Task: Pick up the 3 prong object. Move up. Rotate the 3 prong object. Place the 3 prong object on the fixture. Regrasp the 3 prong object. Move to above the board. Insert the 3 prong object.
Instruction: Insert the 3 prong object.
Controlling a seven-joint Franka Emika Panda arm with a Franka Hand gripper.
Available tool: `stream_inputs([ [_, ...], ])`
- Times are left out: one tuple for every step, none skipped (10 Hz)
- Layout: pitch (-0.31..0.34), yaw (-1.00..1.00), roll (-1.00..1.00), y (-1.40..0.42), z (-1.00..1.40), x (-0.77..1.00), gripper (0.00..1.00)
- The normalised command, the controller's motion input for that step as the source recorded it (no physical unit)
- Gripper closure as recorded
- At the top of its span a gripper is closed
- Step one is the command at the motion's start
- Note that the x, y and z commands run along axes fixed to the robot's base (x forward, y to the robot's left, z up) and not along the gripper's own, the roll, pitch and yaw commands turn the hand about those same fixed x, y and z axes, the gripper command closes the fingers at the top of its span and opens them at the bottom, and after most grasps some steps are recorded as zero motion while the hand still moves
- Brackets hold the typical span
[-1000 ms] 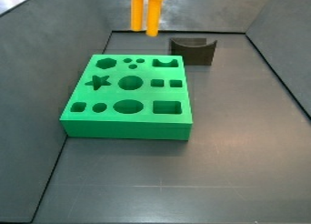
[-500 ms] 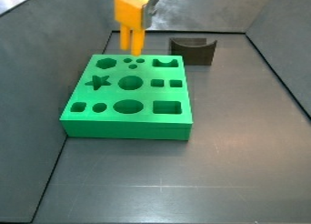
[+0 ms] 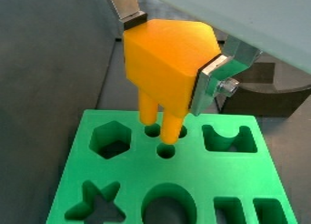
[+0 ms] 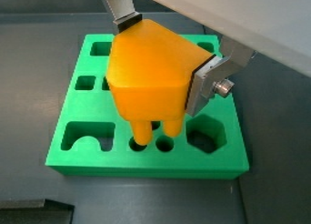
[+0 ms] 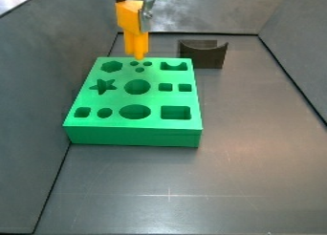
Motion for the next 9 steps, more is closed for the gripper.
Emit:
stream_inputs([
  [-0.159, -0.46, -0.08, 0.04, -0.27, 0.00, 1.00],
  [-0.027, -0.59, 0.00, 0.00, -0.27, 0.00, 1.00],
  [0.000, -0.59, 0.00, 0.00, -0.16, 0.00, 1.00],
  [0.000, -0.52, 0.00, 0.00, -0.07, 0.00, 1.00],
  [0.000, -0.44, 0.02, 0.00, -0.11, -0.09, 1.00],
  [0.000, -0.36, 0.01, 0.00, -0.13, 0.00, 1.00],
  [-0.001, -0.08, 0.03, -0.04, -0.25, 0.11, 1.00],
  [-0.031, -0.02, 0.03, 0.00, -0.30, 0.09, 1.00],
  [-0.036, 0.00, 0.05, 0.00, -0.31, 0.09, 1.00],
])
